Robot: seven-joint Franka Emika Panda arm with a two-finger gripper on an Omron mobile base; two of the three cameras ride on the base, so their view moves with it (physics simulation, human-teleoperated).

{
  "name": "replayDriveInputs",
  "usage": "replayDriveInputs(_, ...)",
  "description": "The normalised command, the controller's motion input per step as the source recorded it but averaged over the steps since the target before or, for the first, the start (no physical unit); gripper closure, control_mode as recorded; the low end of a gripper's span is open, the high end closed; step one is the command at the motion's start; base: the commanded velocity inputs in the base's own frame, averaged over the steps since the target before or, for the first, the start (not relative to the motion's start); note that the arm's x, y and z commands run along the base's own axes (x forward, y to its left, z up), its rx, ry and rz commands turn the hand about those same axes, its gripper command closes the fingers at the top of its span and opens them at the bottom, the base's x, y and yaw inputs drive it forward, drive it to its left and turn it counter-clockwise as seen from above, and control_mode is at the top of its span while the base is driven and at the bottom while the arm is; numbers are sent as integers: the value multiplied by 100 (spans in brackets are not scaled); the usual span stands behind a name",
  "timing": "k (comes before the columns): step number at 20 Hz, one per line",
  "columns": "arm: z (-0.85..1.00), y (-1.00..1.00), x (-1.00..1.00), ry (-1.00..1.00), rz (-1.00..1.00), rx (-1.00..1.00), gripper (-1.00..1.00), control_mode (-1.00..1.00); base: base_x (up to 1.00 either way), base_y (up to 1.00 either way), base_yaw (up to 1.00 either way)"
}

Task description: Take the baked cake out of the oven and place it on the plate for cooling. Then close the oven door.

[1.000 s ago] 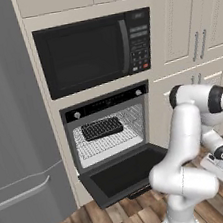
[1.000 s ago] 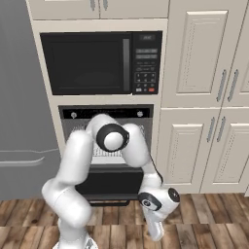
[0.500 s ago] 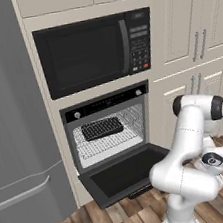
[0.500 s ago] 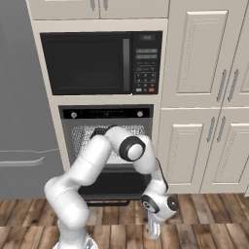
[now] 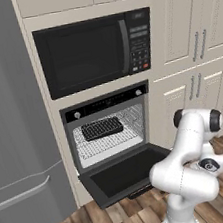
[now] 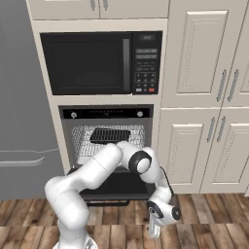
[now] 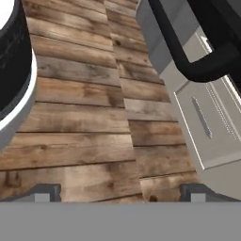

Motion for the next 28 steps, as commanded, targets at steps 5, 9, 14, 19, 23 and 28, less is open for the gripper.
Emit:
replayDriveInputs(5, -45, 69, 6, -34, 13, 0, -100, -100, 0, 0, 0)
replayDriveInputs(9, -14, 60, 23, -33, 8, 0, -100, -100, 0, 0, 0)
replayDriveInputs(14, -10, 62, 37, -34, 10, 0, -100, -100, 0, 0, 0)
replayDriveInputs(19, 49, 56, 75, -36, 6, 0, -100, -100, 0, 0, 0)
replayDriveInputs(23, 83, 57, 100, -38, 6, 0, -100, -100, 0, 0, 0)
replayDriveInputs(28, 92, 71, 100, -41, 8, 0, -100, -100, 0, 0, 0)
